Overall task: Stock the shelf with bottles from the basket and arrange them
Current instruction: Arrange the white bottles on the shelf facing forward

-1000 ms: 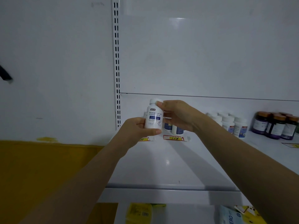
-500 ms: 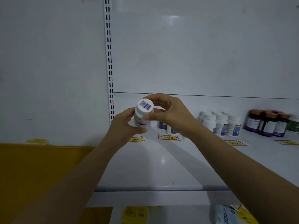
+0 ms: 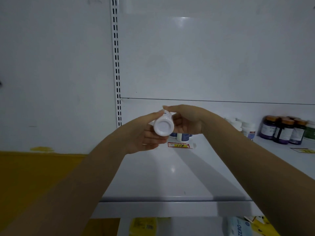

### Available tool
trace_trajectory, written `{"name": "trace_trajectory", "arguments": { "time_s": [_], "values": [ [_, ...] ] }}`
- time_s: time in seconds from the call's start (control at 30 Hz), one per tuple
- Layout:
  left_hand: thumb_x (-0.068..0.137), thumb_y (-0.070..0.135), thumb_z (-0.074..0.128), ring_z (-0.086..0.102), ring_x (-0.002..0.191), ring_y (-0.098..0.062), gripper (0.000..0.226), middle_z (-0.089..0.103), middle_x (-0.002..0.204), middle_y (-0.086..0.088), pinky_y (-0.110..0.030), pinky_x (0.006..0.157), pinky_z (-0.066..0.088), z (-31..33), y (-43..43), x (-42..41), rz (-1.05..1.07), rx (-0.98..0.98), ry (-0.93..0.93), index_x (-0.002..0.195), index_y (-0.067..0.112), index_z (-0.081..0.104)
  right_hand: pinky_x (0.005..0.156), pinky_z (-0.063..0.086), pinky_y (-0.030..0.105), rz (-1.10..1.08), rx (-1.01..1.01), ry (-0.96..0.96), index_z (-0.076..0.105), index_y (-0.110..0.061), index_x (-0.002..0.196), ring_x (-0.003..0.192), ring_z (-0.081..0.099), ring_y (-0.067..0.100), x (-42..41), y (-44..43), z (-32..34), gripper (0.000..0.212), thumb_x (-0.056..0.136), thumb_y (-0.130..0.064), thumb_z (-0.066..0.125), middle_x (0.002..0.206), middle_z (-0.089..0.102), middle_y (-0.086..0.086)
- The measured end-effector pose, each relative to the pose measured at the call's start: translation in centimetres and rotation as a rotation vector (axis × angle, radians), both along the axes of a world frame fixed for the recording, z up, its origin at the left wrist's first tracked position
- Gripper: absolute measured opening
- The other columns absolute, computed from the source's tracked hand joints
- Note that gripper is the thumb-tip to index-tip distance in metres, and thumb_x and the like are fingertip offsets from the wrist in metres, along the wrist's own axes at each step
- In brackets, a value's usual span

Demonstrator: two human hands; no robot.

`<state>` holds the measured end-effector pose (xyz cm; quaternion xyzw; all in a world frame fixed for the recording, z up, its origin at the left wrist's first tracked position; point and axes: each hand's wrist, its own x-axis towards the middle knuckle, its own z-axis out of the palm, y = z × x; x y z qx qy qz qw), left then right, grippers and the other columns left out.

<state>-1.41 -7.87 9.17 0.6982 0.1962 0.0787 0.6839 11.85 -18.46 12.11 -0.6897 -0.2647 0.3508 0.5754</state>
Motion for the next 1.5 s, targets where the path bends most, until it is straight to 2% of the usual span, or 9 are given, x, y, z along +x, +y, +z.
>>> {"name": "trace_trajectory", "arguments": {
  "time_s": [0.13,0.27,0.4,0.57,0.67,0.9,1.13,1.3,1.5],
  "values": [
    [0.079,0.063,0.059,0.072,0.085,-0.018,0.061,0.074,0.094,-0.01,-0.029,0.083,0.051,-0.6,0.3,0.0,-0.016,0.0,0.041,0.105,0.008,0.066,0.057,0.058,0.023,-0.001,-0.042,0.038,0.057,0.005,0.114,0.071,0.064,0.018,0.1,0.0,-0.8,0.05,0.086,-0.037,0.066,0.088,0.064,0.012],
    [0.081,0.052,0.063,0.07,0.093,-0.019,0.055,0.074,0.098,-0.009,-0.032,0.091,0.051,-0.9,0.6,0.2,0.002,0.076,-0.047,0.115,0.008,0.061,0.072,0.058,0.028,0.032,0.134,-0.065,0.058,0.004,0.12,0.086,0.066,0.023,0.1,0.3,-0.5,0.045,0.09,-0.03,0.063,0.105,0.066,0.017],
    [0.077,0.031,0.073,0.065,0.095,-0.015,0.039,0.069,0.103,0.0,-0.028,0.088,0.05,-1.1,0.8,0.2,0.102,0.434,-0.172,0.111,0.014,0.063,0.087,0.055,0.03,0.076,0.31,-0.392,0.061,-0.006,0.12,0.1,0.068,0.021,-0.1,0.1,0.0,0.031,0.094,-0.022,0.057,0.113,0.069,0.011],
    [0.067,0.013,0.083,0.065,0.084,-0.008,0.046,0.067,0.101,0.002,-0.016,0.074,0.052,-2.4,0.9,0.5,0.177,0.549,-0.249,0.108,0.014,0.062,0.085,0.055,0.022,0.142,0.27,-0.592,0.06,-0.02,0.12,0.101,0.067,0.011,-0.9,-0.1,-1.1,0.028,0.092,-0.02,0.06,0.113,0.069,-0.002],
    [0.065,0.02,0.085,0.066,0.091,-0.014,0.044,0.069,0.105,0.002,-0.03,0.086,0.053,-4.0,1.5,1.0,0.208,0.653,-0.198,0.101,0.02,0.06,0.075,0.049,0.016,0.113,0.031,-0.844,0.059,-0.025,0.117,0.094,0.064,0.007,-1.5,0.0,-1.2,0.027,0.09,-0.033,0.061,0.109,0.065,-0.01],
    [0.08,0.037,0.071,0.051,0.093,-0.006,0.05,0.057,0.109,0.008,-0.02,0.081,0.038,-6.4,2.9,1.2,0.262,0.809,-0.056,0.121,0.018,0.051,0.073,0.042,0.02,0.154,-0.312,-1.125,0.063,-0.014,0.121,0.095,0.057,0.013,-1.7,3.8,0.6,0.038,0.089,-0.035,0.063,0.114,0.065,0.001],
    [0.091,0.062,0.033,0.042,0.126,-0.023,0.07,0.046,0.134,-0.011,-0.033,0.107,0.033,-9.9,6.0,1.1,0.233,1.18,0.38,0.132,0.005,0.042,0.082,0.045,0.026,0.041,-0.304,-1.23,0.061,-0.007,0.119,0.109,0.057,0.022,0.1,10.8,1.1,0.034,0.089,-0.022,0.063,0.121,0.061,0.009],
    [0.088,0.071,0.017,0.006,0.146,-0.025,0.091,0.006,0.159,-0.013,-0.039,0.12,0.007,-10.6,5.8,1.4,0.162,1.217,0.493,0.151,0.005,0.007,0.079,0.044,0.026,-0.041,-0.289,-1.226,0.059,-0.008,0.117,0.105,0.057,0.026,2.5,14.9,-1.9,0.028,0.09,-0.014,0.056,0.121,0.058,0.012],
    [0.084,0.076,0.017,-0.002,0.147,-0.023,0.098,-0.003,0.159,-0.011,-0.038,0.12,0.002,-10.7,6.0,1.7,0.148,1.223,0.536,0.15,0.006,-0.001,0.093,0.04,0.038,-0.09,-0.384,-1.224,0.054,-0.013,0.117,0.106,0.054,0.03,5.0,16.5,-4.9,0.025,0.094,-0.023,0.05,0.116,0.059,0.012]
  ]
}}
